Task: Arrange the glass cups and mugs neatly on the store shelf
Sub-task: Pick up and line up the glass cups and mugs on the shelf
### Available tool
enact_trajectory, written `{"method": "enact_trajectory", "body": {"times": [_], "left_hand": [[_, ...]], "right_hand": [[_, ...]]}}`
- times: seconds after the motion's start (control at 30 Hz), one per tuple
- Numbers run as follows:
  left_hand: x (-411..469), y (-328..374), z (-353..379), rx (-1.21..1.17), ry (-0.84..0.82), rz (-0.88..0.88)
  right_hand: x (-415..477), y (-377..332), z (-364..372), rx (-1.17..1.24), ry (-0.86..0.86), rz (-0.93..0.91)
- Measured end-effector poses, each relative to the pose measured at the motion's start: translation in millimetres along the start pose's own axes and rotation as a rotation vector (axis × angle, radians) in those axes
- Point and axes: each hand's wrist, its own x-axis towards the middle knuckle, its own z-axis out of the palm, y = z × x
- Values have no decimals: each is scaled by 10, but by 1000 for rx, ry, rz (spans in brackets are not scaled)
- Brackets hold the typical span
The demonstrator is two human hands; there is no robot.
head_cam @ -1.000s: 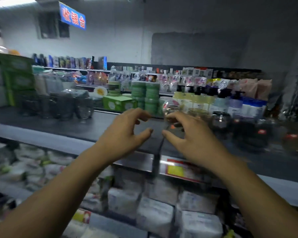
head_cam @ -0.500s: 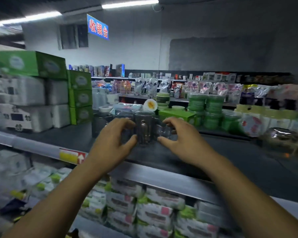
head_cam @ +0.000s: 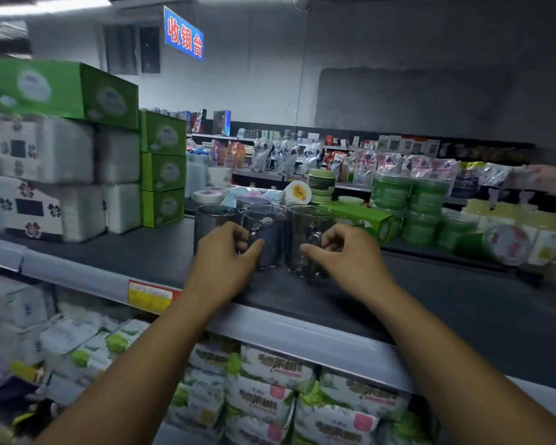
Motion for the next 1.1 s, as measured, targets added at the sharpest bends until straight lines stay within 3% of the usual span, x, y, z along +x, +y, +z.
{"method": "enact_trajectory", "body": {"times": [0.2,0.33,0.53,0.63,0.9,1.1], "left_hand": [[90,-72,28,-164,-97,14],[139,-134,0,-333,-188,-140],[130,-82,-126,-361,-135,-214],[138,-86,-177,-367,-114,-240],[189,-17,-274,-657,-192,-488],[129,158,-344,-729,-135,-414]], "right_hand": [[-36,72,77,211,30,34],[-58,122,80,518,61,179],[-46,104,10,814,175,308],[-74,46,-11,828,228,344],[-67,49,19,745,276,337],[-26,46,-20,766,271,327]]}}
